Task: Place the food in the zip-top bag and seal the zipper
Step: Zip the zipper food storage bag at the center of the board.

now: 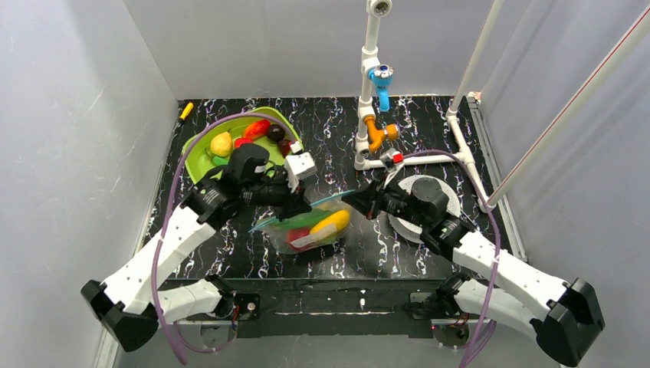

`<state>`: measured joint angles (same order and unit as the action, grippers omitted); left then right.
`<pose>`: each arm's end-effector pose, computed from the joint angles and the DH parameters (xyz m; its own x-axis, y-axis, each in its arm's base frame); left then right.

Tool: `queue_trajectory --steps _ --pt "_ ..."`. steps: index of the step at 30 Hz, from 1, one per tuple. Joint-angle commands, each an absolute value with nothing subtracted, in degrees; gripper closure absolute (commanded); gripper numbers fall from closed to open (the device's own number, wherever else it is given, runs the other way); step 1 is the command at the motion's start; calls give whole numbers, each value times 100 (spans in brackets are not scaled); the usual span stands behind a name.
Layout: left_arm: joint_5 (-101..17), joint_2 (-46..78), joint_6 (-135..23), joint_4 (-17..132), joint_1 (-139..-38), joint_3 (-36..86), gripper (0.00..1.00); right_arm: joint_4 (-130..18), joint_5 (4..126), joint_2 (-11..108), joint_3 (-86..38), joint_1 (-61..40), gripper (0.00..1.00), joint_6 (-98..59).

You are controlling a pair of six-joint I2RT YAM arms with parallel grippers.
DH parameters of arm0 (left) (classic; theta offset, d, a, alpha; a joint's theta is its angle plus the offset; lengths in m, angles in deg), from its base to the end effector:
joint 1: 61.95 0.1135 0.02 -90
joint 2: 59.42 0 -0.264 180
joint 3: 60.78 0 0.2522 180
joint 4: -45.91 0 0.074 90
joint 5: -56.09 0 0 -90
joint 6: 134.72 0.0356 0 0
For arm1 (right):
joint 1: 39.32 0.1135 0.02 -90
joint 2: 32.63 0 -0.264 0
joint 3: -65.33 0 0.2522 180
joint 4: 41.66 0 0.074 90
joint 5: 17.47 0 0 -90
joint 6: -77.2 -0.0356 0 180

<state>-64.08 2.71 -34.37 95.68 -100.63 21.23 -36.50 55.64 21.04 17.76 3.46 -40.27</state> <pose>0.1642 -0.1543 0.3804 -0.2245 0.3787 -0.8979 0.9360 0.3401 -0.0906 0.1562 0.1587 0.2976 -0.4088 0.2231 -0.8849 -0.7602 0.4532 0.4655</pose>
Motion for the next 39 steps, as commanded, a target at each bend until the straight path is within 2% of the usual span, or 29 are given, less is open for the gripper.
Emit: queue_trajectory --steps 1,6,17,23,30,32,35,39 --pt "-5739 -450 -3240 10362 -9988 1896 100 -4051 7509 1577 1864 211 99 -3937" --pt "-5023 -995 -3150 10650 -9985 1712 100 -4526 8087 1307 1855 206 99 -3665" --pt "-4456 -1680 -3190 11403 -9986 1661 100 -4865 8621 995 2052 199 99 -3625" --pt "-4359 -1840 -3217 11522 -9992 1631 100 -4924 8405 1019 1984 199 99 -3468" --pt "-4515 -1700 -3336 11190 -9985 1553 100 -4943 7384 1418 1497 324 99 -3024" --pt "-4363 -1610 -3417 11117 -9984 1523 91 -4984 7371 1588 1335 439 99 -3020" --pt "-3945 -1559 -3529 11021 -9986 1492 64 -4997 7850 1845 1176 733 99 -3078" --pt "-3284 -1746 -3600 10817 -9986 1441 45 -5181 9571 2230 837 1432 99 -3107"
